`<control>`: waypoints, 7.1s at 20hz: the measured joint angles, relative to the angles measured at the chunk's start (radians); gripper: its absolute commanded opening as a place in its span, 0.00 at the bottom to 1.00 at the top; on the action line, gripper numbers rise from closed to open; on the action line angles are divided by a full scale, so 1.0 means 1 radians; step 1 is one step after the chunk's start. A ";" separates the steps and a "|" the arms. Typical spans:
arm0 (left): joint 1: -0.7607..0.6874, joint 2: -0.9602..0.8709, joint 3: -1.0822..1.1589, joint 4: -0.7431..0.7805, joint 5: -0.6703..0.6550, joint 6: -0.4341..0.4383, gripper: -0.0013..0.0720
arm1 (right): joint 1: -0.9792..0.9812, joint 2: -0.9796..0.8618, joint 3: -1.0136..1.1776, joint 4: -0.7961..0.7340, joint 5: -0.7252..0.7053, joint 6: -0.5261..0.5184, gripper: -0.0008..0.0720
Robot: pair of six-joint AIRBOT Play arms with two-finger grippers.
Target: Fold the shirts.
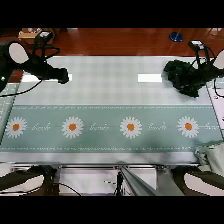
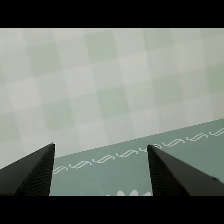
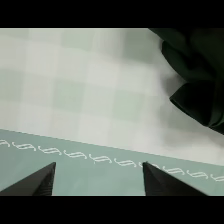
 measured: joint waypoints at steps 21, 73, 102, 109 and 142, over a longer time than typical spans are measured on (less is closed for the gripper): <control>0.000 -0.001 0.000 0.000 0.002 0.000 0.98 | 0.000 0.000 0.000 0.000 0.000 0.000 0.85; -0.002 0.265 0.472 -0.159 -0.168 0.012 0.98 | -0.319 0.514 0.001 0.519 -0.521 0.043 0.05; -0.002 0.410 -0.055 -0.205 -0.360 0.066 0.98 | 0.523 0.082 0.001 -0.019 -0.004 0.106 0.76; -0.002 0.411 -0.472 -0.346 -0.233 0.146 0.98 | 0.096 0.209 -0.021 0.062 0.083 0.034 0.76; -0.001 0.023 -0.790 -1.110 0.085 0.439 0.06 | -0.169 0.040 -0.398 0.673 0.071 -0.224 0.76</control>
